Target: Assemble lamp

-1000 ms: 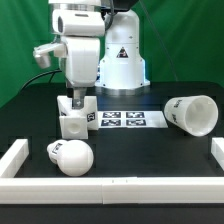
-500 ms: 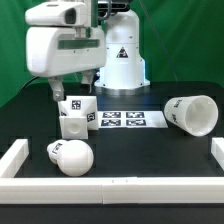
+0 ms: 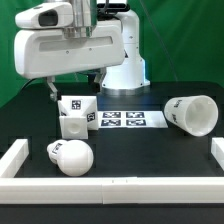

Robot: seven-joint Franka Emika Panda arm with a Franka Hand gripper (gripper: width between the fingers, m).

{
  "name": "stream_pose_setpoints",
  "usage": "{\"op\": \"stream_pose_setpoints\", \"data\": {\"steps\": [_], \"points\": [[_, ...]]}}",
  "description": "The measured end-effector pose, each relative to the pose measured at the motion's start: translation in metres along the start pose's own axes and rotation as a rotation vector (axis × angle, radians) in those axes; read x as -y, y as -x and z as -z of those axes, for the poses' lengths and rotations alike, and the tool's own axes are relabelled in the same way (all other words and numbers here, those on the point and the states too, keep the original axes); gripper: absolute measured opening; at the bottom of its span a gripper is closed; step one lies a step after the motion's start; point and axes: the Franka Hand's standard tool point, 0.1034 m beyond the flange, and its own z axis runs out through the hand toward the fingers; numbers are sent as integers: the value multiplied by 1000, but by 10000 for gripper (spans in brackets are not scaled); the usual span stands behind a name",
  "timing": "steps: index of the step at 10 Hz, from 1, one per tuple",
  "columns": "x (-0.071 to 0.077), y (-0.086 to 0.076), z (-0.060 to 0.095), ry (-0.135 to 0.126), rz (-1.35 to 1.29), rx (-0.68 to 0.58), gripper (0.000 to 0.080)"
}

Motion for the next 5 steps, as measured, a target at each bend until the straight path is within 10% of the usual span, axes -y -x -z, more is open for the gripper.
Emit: {"op": "stream_pose_setpoints", "data": {"steps": [5], "points": [[-10, 10, -21, -56, -603, -49, 698]]}}
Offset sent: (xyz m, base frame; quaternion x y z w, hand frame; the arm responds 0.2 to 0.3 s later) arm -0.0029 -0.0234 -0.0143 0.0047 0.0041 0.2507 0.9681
